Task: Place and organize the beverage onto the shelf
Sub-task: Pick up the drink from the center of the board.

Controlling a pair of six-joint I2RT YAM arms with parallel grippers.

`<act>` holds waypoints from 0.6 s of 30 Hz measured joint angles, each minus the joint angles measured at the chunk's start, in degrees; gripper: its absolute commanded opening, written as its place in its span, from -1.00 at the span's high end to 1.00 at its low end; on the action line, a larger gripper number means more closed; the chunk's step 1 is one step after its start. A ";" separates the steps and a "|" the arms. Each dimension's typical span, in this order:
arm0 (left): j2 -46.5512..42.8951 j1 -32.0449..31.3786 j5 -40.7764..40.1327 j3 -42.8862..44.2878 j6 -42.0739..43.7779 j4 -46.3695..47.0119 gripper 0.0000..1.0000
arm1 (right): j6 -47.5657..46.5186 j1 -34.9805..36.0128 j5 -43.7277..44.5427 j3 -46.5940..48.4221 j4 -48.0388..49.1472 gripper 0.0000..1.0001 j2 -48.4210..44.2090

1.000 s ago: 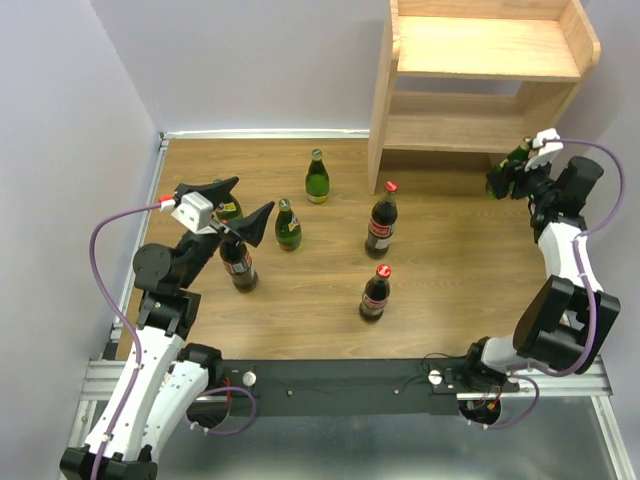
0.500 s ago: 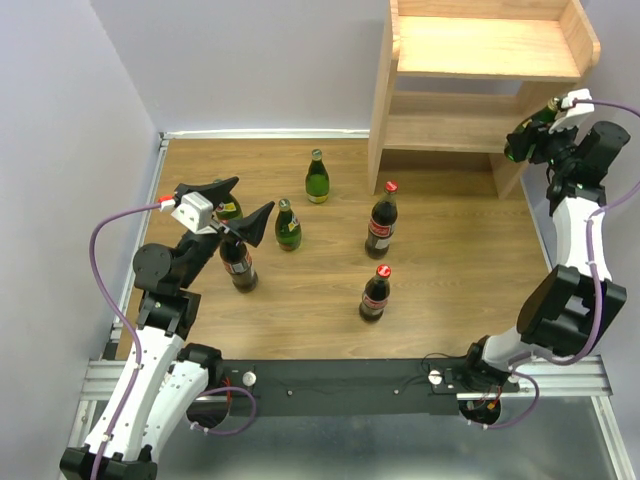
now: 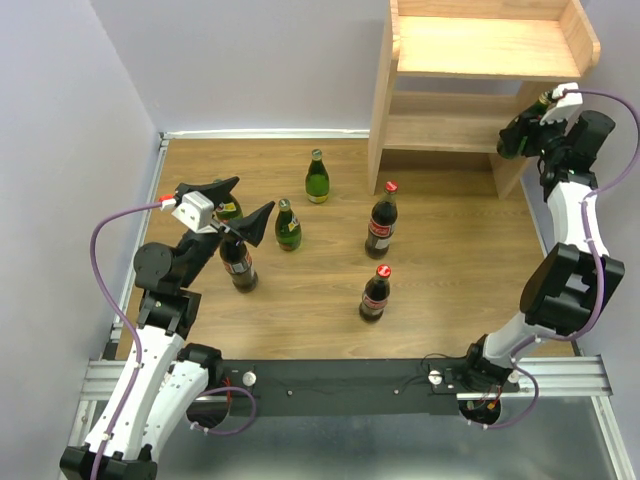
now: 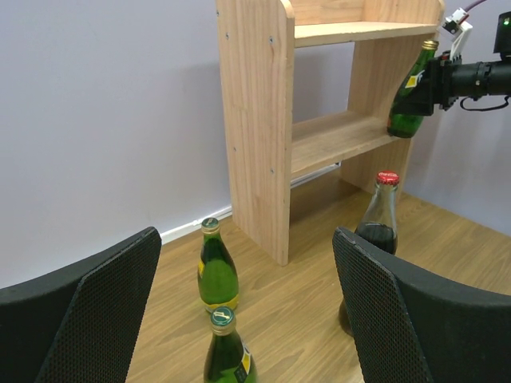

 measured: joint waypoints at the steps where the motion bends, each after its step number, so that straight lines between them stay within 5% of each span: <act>1: 0.00 0.00 0.00 0.00 0.00 0.00 -0.92 | -0.02 0.31 0.37 0.42 0.02 0.99 0.24; 18: 0.00 0.00 -0.02 0.00 0.15 0.00 -0.92 | -0.22 1.70 3.82 5.81 0.04 0.99 5.49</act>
